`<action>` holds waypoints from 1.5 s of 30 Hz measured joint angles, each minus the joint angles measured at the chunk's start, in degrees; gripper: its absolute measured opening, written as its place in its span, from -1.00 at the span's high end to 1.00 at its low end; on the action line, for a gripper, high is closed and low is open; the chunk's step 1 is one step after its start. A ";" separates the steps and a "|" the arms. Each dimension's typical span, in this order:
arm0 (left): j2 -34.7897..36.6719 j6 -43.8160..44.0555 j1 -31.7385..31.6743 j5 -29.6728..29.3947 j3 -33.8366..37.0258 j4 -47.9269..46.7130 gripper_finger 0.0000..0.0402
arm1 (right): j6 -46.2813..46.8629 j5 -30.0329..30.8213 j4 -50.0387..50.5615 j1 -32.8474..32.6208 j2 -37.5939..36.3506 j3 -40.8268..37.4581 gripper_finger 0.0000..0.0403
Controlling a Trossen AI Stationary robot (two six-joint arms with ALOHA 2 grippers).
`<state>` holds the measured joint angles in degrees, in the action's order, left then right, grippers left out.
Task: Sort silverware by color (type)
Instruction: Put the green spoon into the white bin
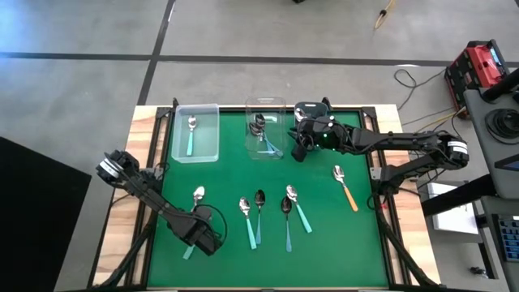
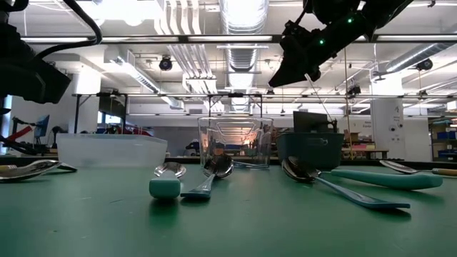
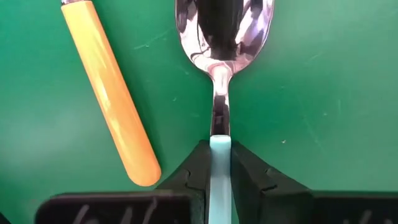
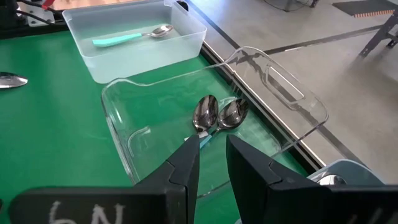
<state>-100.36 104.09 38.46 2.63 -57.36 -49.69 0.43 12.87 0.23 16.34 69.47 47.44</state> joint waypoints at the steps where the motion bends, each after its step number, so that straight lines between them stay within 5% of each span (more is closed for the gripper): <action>1: 0.03 0.00 -0.09 0.22 0.00 0.00 0.90 | 0.00 0.00 0.00 0.00 0.00 0.00 0.65; 10: 2.50 -2.94 -0.29 -1.06 -2.31 -0.39 0.90 | 0.00 0.01 0.71 -0.50 0.00 0.00 0.65; 23: 13.90 -15.25 -6.99 -20.69 -4.76 -7.67 0.90 | -0.23 0.00 0.81 -1.86 0.00 0.00 0.65; 36: 25.88 -47.10 -32.77 -33.24 -4.76 -12.28 0.90 | -0.55 0.02 0.94 -1.86 -0.02 0.00 0.65; 45: 29.26 -69.52 -52.46 -34.14 -4.76 -5.08 0.90 | -0.48 0.04 1.02 -1.86 -0.02 0.00 0.65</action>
<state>-71.10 34.58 -14.00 -31.51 -62.13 -54.78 -0.05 12.91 1.25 14.48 69.45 47.44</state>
